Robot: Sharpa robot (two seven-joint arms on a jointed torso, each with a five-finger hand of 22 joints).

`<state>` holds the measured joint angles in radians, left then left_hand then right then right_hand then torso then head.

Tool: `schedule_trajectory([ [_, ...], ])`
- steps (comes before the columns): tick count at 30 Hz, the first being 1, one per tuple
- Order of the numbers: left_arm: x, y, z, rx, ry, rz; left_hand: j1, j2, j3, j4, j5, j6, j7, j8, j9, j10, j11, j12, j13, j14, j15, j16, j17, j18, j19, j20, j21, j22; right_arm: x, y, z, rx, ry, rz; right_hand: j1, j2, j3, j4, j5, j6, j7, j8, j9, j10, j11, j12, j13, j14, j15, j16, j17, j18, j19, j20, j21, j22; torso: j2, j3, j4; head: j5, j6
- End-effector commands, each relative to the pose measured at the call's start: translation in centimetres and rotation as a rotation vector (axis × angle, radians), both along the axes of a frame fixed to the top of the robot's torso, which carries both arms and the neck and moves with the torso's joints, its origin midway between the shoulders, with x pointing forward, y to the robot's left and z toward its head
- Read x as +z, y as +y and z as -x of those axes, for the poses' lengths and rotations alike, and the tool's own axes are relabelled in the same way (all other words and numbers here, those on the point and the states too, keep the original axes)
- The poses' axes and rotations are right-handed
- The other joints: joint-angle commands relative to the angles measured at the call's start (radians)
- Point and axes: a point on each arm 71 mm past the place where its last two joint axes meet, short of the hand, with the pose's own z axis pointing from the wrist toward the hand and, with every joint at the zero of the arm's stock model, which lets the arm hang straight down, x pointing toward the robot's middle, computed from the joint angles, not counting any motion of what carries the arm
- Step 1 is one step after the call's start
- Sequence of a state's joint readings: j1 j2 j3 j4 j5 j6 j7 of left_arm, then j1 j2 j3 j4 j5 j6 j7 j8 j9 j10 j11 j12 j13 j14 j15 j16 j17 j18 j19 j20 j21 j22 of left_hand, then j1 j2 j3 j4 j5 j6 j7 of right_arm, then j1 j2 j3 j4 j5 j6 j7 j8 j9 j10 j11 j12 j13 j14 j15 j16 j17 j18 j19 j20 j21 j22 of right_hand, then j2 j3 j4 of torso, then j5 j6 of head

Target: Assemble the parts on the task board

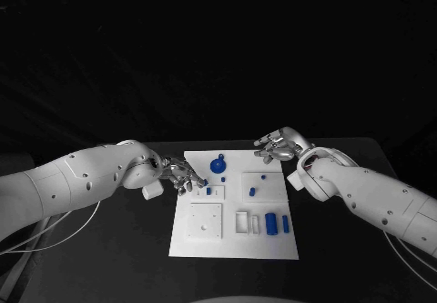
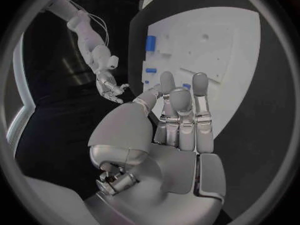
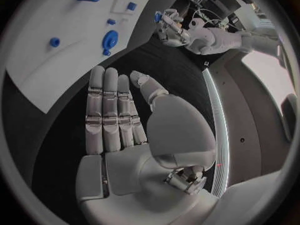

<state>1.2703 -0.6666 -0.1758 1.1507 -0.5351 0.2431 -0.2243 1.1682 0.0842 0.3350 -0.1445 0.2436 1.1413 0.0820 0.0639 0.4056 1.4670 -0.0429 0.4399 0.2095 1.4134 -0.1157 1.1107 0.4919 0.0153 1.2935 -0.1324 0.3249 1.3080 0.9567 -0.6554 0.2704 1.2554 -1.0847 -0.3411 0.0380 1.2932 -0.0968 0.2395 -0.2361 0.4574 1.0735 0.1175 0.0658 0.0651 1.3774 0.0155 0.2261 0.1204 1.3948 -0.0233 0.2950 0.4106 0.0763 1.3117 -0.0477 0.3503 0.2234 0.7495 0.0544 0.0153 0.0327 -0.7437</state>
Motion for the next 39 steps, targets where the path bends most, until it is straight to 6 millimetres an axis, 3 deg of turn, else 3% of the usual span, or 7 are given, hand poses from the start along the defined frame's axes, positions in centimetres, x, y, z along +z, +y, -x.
schedule_trajectory([
  [1,1.0,-1.2,0.4,-0.005,0.045,0.263,-0.009,-0.012,0.089,-0.097,0.053,0.061,-0.047,0.004,0.062,0.048,-0.004,0.007,0.000,-0.005,-0.002,0.006,-0.001,0.009,-0.005,-0.004,0.003,0.018,0.9,1.9,1.0,0.126,-0.117,0.116,-0.004,0.034,-0.046,-0.039,0.009,-0.003,-0.001,-0.001,-0.001,-0.033,-0.009,0.099,0.113,-0.110,-0.016,0.205,0.245,-0.018,-0.123,-0.032,0.210,0.186,0.000,-0.0021,-0.0002,0.001,0.006],
  [2,1.1,-1.2,0.5,0.001,0.049,0.286,-0.014,-0.017,0.090,-0.099,0.077,0.065,-0.048,0.005,0.064,0.048,-0.005,0.008,0.000,-0.005,-0.003,0.006,0.000,0.009,-0.004,-0.005,0.004,0.018,1.1,2.5,1.4,0.150,-0.131,0.132,-0.035,0.029,-0.005,-0.051,0.011,0.005,0.002,-0.009,-0.003,-0.076,-0.011,0.159,0.196,-0.089,-0.009,0.189,0.245,0.033,-0.166,0.006,0.279,0.259,0.000,-0.0027,0.0002,0.000,0.006],
  [4,1.2,-1.2,0.6,0.014,0.053,0.319,-0.034,-0.032,0.100,-0.112,0.148,0.079,-0.052,0.006,0.070,0.049,-0.008,0.013,0.000,-0.002,-0.005,0.009,0.001,0.009,-0.004,-0.007,0.008,0.020,1.3,3.4,2.0,0.190,-0.153,0.159,-0.021,0.017,-0.005,-0.049,0.010,0.004,-0.004,-0.004,-0.001,-0.060,-0.014,0.186,0.222,-0.069,-0.019,0.215,0.267,0.029,-0.150,-0.007,0.301,0.277,-0.001,-0.0028,0.0004,0.002,0.006],
  [10,1.5,-1.0,0.9,0.051,0.055,0.379,-0.084,-0.051,0.120,-0.133,0.226,0.103,-0.061,0.008,0.098,0.049,-0.013,0.033,0.001,0.002,-0.007,0.020,0.006,0.009,-0.006,-0.009,0.022,0.021,1.4,6.1,4.0,0.297,-0.196,0.228,-0.024,0.015,-0.003,-0.048,0.007,0.009,-0.008,-0.004,-0.001,-0.091,-0.021,0.303,0.371,-0.086,-0.032,0.320,0.387,0.019,-0.146,-0.027,0.352,0.352,0.000,-0.0024,0.0001,0.004,0.011],
  [19,1.5,-1.2,1.2,0.061,0.054,0.381,-0.124,-0.063,0.132,-0.129,0.232,0.108,-0.075,0.007,0.260,0.046,-0.020,0.049,-0.006,0.000,-0.011,0.033,0.011,-0.001,-0.009,-0.015,0.032,0.017,1.3,7.9,5.7,0.366,-0.225,0.274,-0.027,0.013,-0.008,-0.047,0.005,0.010,-0.009,-0.004,-0.001,-0.089,-0.024,0.314,0.429,-0.080,-0.035,0.336,0.419,0.020,-0.138,-0.029,0.344,0.402,0.000,-0.0014,-0.0011,0.007,0.020],
  [30,1.4,-1.6,1.4,0.047,0.046,0.358,-0.136,-0.075,0.135,-0.117,0.239,0.117,-0.083,0.006,0.336,0.049,-0.023,0.053,-0.005,-0.002,-0.014,0.035,0.011,-0.005,-0.007,-0.016,0.028,0.017,1.5,8.9,6.2,0.365,-0.253,0.262,-0.031,0.023,-0.026,-0.047,-0.005,0.007,-0.010,-0.003,-0.001,-0.089,-0.025,0.313,0.456,-0.079,-0.035,0.339,0.431,0.018,-0.124,-0.029,0.312,0.434,0.001,0.0000,-0.0012,0.006,0.024],
  [39,1.4,-1.7,1.5,0.040,0.037,0.344,-0.122,-0.093,0.129,-0.084,0.221,0.128,-0.094,0.009,0.443,0.050,-0.026,0.073,0.002,-0.002,-0.017,0.045,0.015,-0.010,-0.002,-0.018,0.023,0.017,1.5,9.0,6.0,0.340,-0.255,0.258,-0.046,0.032,-0.037,-0.042,-0.026,0.003,-0.010,-0.004,-0.001,-0.089,-0.025,0.314,0.463,-0.077,-0.035,0.338,0.432,0.015,-0.113,-0.028,0.284,0.439,0.001,-0.0012,-0.0014,0.005,0.023],
])
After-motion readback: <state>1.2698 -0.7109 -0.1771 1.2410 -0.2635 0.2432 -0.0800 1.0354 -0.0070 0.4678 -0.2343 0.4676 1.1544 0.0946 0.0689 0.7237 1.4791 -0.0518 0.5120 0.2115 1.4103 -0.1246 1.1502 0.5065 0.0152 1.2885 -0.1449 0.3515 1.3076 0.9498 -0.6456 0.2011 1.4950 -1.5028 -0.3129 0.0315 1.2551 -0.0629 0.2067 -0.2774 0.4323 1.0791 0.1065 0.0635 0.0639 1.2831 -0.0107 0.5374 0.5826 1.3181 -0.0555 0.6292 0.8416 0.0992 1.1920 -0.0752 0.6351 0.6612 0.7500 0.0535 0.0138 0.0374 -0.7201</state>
